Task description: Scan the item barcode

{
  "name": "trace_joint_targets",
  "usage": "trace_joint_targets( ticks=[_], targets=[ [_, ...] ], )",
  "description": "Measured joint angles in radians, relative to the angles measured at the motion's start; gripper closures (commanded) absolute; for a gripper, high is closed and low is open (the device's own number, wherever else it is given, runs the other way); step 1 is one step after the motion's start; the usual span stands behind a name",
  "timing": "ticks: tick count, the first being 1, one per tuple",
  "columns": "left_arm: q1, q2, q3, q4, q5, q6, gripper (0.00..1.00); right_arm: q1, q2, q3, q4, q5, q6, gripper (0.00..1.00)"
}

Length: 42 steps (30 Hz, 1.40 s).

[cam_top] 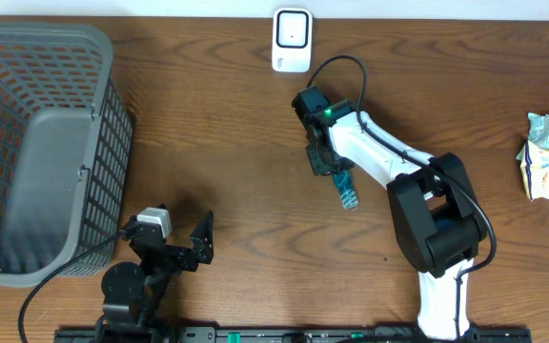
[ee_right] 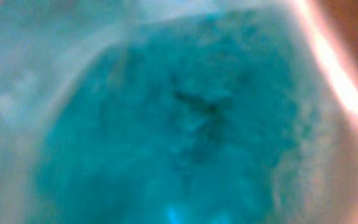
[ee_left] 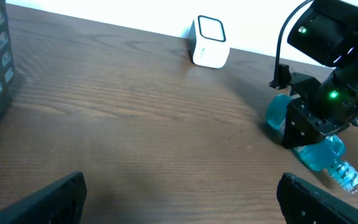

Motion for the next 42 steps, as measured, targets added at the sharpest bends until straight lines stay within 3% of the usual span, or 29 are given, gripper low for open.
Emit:
trace_joint_targets(
  ticks=[11, 14, 22, 27, 31, 37, 42],
  targets=[
    [0.0, 0.0, 0.0, 0.0, 0.0, 0.0, 0.02, -0.013, -0.003, 0.0, 0.021, -0.058, -0.051, 0.85],
    [0.0, 0.0, 0.0, 0.0, 0.0, 0.0, 0.02, -0.029, -0.006, 0.0, 0.059, -0.177, -0.114, 0.84],
    [0.0, 0.0, 0.0, 0.0, 0.0, 0.0, 0.02, -0.046, -0.001, -0.001, 0.08, -0.339, -0.169, 0.48],
    [0.0, 0.0, 0.0, 0.0, 0.0, 0.0, 0.02, -0.046, -0.002, 0.0, 0.081, -0.359, -0.179, 0.4],
    [0.0, 0.0, 0.0, 0.0, 0.0, 0.0, 0.02, -0.046, -0.002, 0.004, 0.076, -0.365, -0.179, 0.42],
    [0.0, 0.0, 0.0, 0.0, 0.0, 0.0, 0.02, -0.046, 0.0, 0.007, 0.053, -0.375, -0.186, 0.74],
    [0.0, 0.0, 0.0, 0.0, 0.0, 0.0, 0.02, -0.046, 0.0, 0.008, 0.045, -0.37, -0.183, 0.75]
  ],
)
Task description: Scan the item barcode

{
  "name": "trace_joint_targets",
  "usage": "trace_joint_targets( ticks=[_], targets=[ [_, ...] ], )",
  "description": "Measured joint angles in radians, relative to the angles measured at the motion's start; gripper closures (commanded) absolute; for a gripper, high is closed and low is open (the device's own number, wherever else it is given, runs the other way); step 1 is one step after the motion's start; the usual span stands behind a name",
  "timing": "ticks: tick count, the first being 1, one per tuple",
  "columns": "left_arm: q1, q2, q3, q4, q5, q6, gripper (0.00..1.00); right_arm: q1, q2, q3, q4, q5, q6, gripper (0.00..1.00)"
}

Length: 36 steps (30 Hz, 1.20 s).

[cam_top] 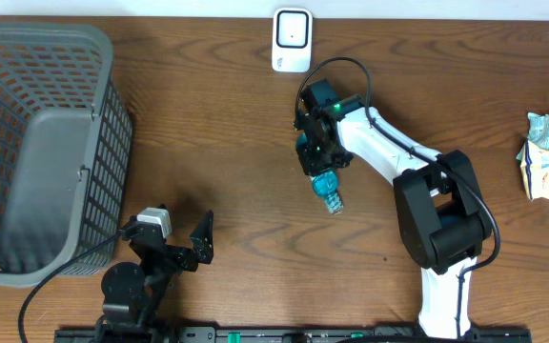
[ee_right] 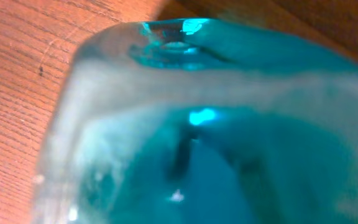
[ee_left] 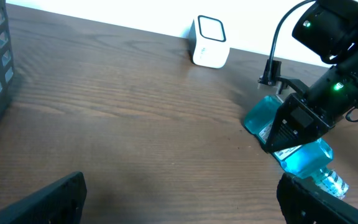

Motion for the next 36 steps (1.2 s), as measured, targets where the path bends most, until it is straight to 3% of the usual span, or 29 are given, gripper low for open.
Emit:
trace_joint_targets(
  ticks=[10, 17, 31, 36],
  targets=[
    [0.0, 0.0, 0.0, 0.0, 0.0, 0.0, 0.02, 0.002, 0.011, 0.042, -0.072, 0.119, 0.0, 0.69],
    [0.0, 0.0, 0.0, 0.0, 0.0, 0.0, 0.02, 0.008, 0.011, 0.052, -0.077, 0.194, -0.003, 0.55],
    [0.0, 0.0, 0.0, 0.0, 0.0, 0.0, 0.02, 0.032, 0.011, 0.058, -0.099, 0.211, -0.003, 0.51],
    [0.0, 0.0, 0.0, 0.0, 0.0, 0.0, 0.02, 0.032, 0.011, 0.058, -0.127, 0.212, -0.001, 0.45]
  ],
)
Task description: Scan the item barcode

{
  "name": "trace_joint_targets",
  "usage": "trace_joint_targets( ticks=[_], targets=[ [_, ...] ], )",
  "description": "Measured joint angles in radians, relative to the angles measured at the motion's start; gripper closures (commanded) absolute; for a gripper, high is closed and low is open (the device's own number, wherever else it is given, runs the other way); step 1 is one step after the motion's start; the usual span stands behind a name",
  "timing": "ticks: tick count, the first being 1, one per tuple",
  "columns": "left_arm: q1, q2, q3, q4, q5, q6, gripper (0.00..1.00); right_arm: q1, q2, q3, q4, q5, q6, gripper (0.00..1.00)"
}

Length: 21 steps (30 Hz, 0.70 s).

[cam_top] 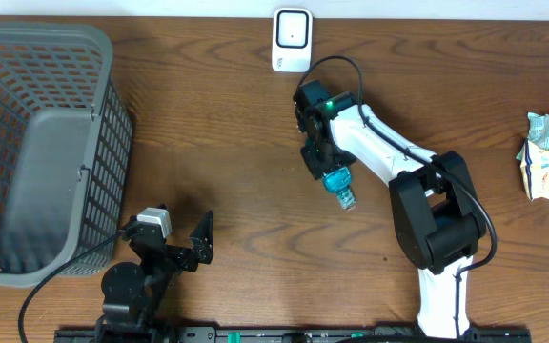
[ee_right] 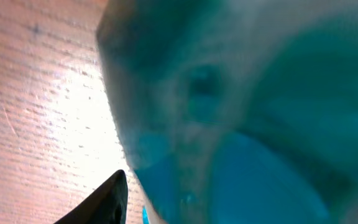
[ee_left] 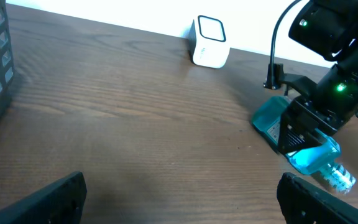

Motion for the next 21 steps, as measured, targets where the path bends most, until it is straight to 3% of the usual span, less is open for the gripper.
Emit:
trace_joint_targets(
  ticks=[7, 14, 21],
  targets=[
    [0.0, 0.0, 0.0, 0.0, 0.0, 0.0, 0.02, 0.0, 0.0, 0.002, -0.113, -0.001, 0.05, 0.49],
    [0.0, 0.0, 0.0, 0.0, 0.0, 0.0, 0.02, 0.003, 0.0, 0.004, -0.195, -0.001, 0.103, 0.78],
    [0.0, 0.0, 0.0, 0.0, 0.0, 0.0, 0.02, 0.021, 0.0, 0.013, -0.172, 0.0, 0.117, 0.74]
  ],
)
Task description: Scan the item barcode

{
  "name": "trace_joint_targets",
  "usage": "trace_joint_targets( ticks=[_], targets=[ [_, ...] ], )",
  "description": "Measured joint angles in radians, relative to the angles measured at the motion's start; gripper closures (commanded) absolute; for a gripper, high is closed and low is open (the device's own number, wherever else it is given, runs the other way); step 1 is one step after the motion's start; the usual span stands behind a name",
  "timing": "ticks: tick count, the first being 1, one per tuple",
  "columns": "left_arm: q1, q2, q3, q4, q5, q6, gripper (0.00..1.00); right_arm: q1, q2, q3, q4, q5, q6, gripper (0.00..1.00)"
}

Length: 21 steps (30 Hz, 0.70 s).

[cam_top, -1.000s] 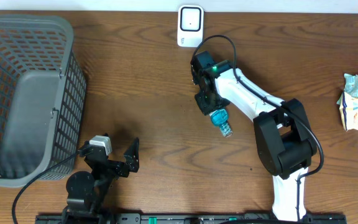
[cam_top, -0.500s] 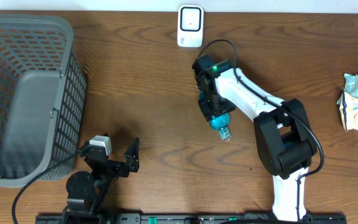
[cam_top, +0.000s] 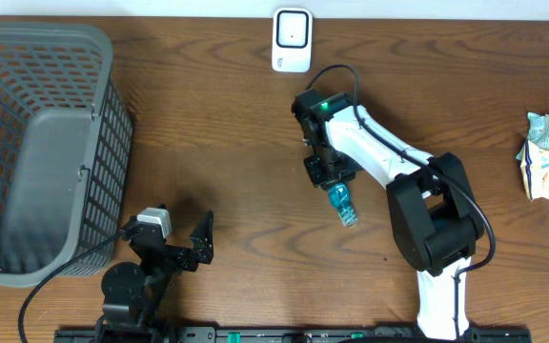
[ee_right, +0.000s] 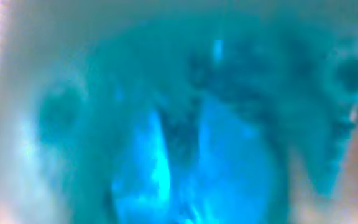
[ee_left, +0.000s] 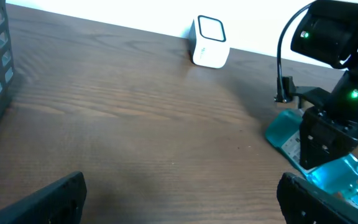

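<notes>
A blue translucent bottle (cam_top: 343, 204) sits in my right gripper (cam_top: 327, 172), which is shut on its body, near the table's middle. Its clear cap end points toward the front right. The white barcode scanner (cam_top: 292, 40) stands at the back edge, well beyond the bottle. In the left wrist view the bottle (ee_left: 329, 170) shows under the black right gripper (ee_left: 327, 134), with the scanner (ee_left: 211, 50) far behind. Blue bottle (ee_right: 179, 124) fills the whole right wrist view. My left gripper (cam_top: 177, 250) rests open at the front left, holding nothing.
A grey mesh basket (cam_top: 93, 114) takes up the left side. Snack packets lie at the right edge. The right arm's base (cam_top: 437, 238) stands at the front right.
My right gripper has shifted a little toward the front with the bottle, farther from the scanner. The bottle's cap end now points more forward. The left arm has not moved.
My right gripper held the bottle in front of the scanner with the cap pointing forward. Then it was a little to the left with the bottle turned. Then it was back to the right, and now slightly nearer the front. The left gripper stayed open throughout.
</notes>
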Motion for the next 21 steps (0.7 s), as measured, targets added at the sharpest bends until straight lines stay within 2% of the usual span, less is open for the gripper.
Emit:
trace_joint_targets(
  ticks=[5, 10, 14, 17, 21],
  targets=[
    [0.0, 0.0, 0.0, 0.0, 0.0, 0.0, 0.02, 0.001, 0.0, 0.012, 0.12, 0.019, 0.0, 0.74],
    [0.0, 0.0, 0.0, 0.0, 0.0, 0.0, 0.02, 0.001, 0.0, 0.019, 0.136, 0.039, 0.006, 0.57],
    [0.0, 0.0, 0.0, 0.0, 0.0, 0.0, 0.02, 0.001, 0.0, 0.02, 0.094, 0.048, 0.008, 0.53],
    [0.0, 0.0, 0.0, 0.0, 0.0, 0.0, 0.02, 0.001, 0.0, 0.021, 0.047, 0.049, 0.01, 0.55],
    [0.0, 0.0, 0.0, 0.0, 0.0, 0.0, 0.02, 0.001, 0.0, 0.021, -0.04, 0.047, 0.04, 0.66]
  ],
)
